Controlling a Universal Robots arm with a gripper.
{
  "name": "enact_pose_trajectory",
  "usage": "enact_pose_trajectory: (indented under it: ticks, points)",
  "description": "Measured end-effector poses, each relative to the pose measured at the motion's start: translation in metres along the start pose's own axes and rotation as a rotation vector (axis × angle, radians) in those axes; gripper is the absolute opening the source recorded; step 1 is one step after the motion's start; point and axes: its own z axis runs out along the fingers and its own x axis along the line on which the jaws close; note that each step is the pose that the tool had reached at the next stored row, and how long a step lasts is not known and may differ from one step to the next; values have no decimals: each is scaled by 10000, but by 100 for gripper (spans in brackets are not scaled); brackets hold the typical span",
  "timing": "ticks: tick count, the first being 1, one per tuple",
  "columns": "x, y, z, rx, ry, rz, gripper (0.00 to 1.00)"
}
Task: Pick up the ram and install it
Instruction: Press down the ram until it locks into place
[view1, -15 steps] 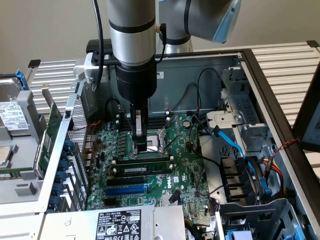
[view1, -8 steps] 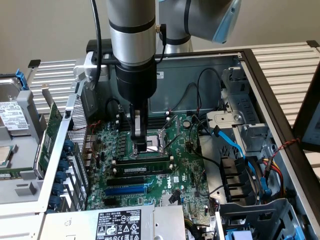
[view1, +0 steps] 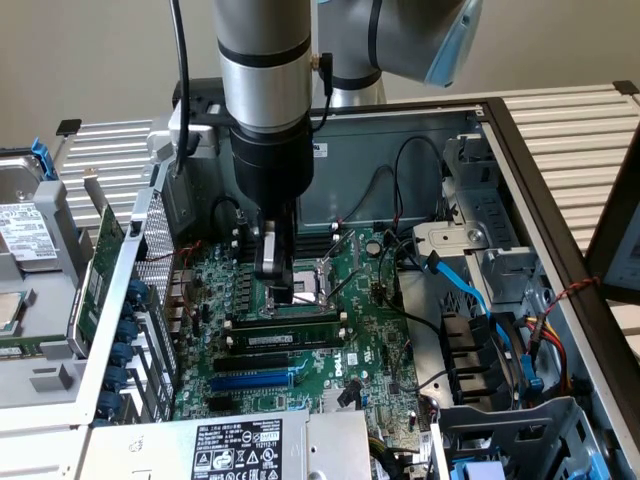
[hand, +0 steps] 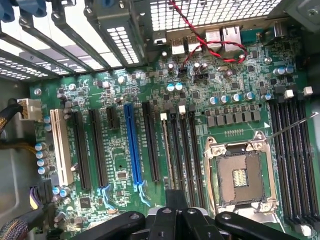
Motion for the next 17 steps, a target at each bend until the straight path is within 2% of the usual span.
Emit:
enact_pose_trajectory:
  ticks: [17]
  points:
    - [0,0,22,-56,-9,2659,11]
